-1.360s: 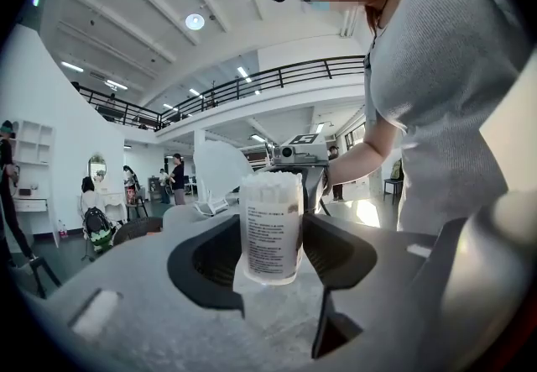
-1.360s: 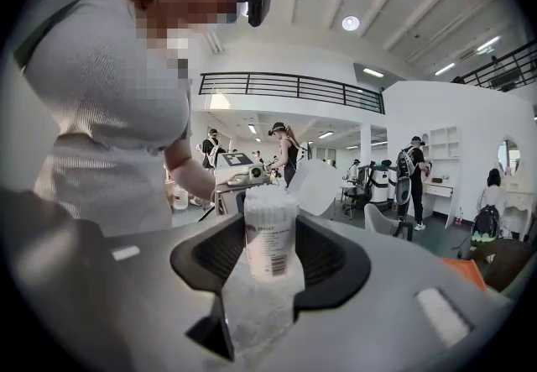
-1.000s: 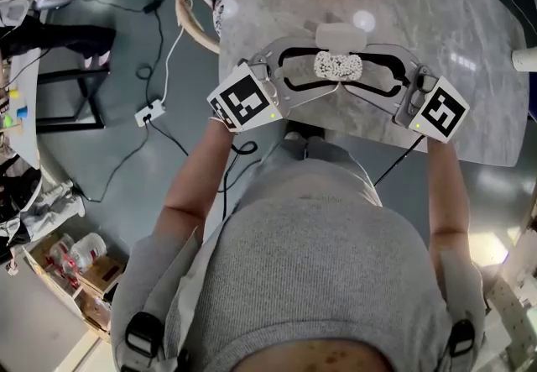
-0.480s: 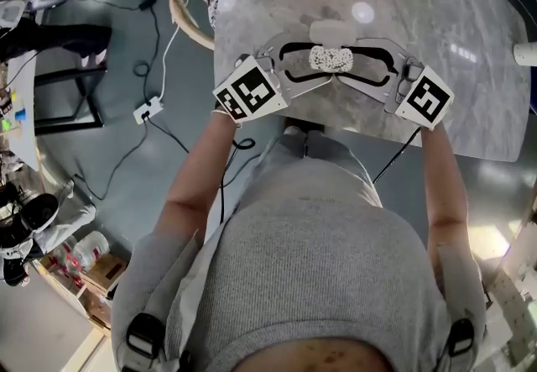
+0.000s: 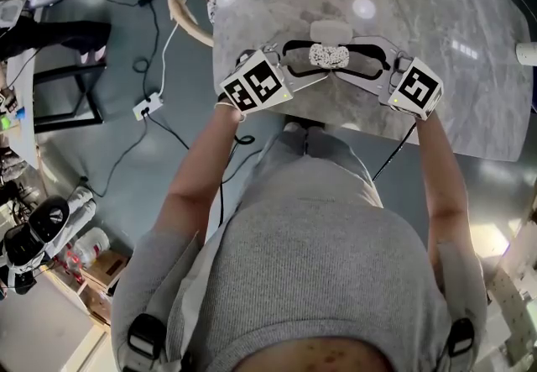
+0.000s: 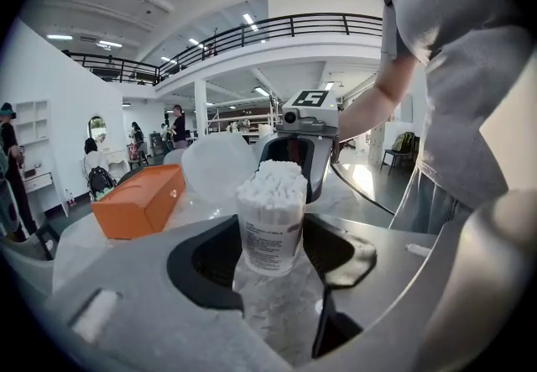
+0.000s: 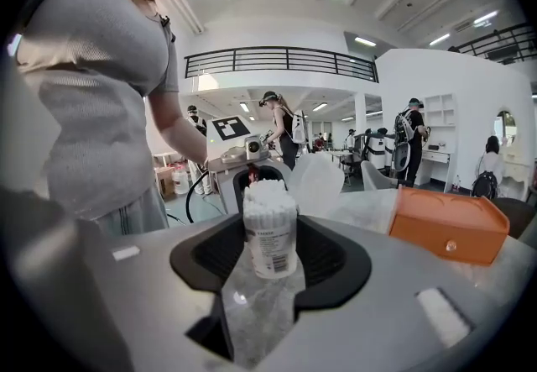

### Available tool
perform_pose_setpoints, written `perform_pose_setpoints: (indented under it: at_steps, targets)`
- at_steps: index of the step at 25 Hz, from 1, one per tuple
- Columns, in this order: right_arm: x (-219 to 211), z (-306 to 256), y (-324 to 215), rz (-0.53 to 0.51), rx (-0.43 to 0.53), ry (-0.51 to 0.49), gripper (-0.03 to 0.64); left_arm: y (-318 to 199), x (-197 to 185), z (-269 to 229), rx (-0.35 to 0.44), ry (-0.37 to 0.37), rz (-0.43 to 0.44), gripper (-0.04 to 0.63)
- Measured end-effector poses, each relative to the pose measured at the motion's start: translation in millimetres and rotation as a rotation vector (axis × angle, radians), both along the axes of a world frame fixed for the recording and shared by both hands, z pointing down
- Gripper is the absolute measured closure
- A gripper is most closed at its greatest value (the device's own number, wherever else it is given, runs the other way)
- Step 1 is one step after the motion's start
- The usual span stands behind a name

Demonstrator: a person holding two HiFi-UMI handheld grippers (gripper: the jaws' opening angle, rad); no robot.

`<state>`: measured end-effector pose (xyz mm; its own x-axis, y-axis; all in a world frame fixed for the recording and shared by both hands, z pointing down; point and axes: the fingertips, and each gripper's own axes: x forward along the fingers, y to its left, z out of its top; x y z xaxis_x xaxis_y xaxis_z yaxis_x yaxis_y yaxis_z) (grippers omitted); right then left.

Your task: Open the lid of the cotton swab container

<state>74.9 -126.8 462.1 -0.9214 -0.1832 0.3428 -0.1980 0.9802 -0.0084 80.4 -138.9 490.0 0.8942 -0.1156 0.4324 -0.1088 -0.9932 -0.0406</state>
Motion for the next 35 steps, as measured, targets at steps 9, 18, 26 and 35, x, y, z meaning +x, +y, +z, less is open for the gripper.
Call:
perform_pose_setpoints:
  at_steps: [9, 18, 26, 35]
  targets:
    - [-0.7, 25.4, 0.5, 0.0, -0.039, 0.097, 0.423, -0.4, 2.1, 32.8, -0.003, -0.086, 0.007, 0.362]
    - [0.1, 49.8, 2.8, -0.008, -0.062, 0.157, 0.423, 2.1, 2.5, 57.2, -0.011, -0.163, 0.004, 0.362]
    - [2.2, 63.3, 5.6, -0.01, -0.082, 0.185, 0.423, 5.3, 4.6, 71.3, -0.016, -0.198, 0.012, 0.362]
    - [2.1, 68.6, 5.4, -0.001, -0.093, 0.191, 0.423, 5.1, 4.6, 76.9, -0.008, -0.214, 0.021, 0.362]
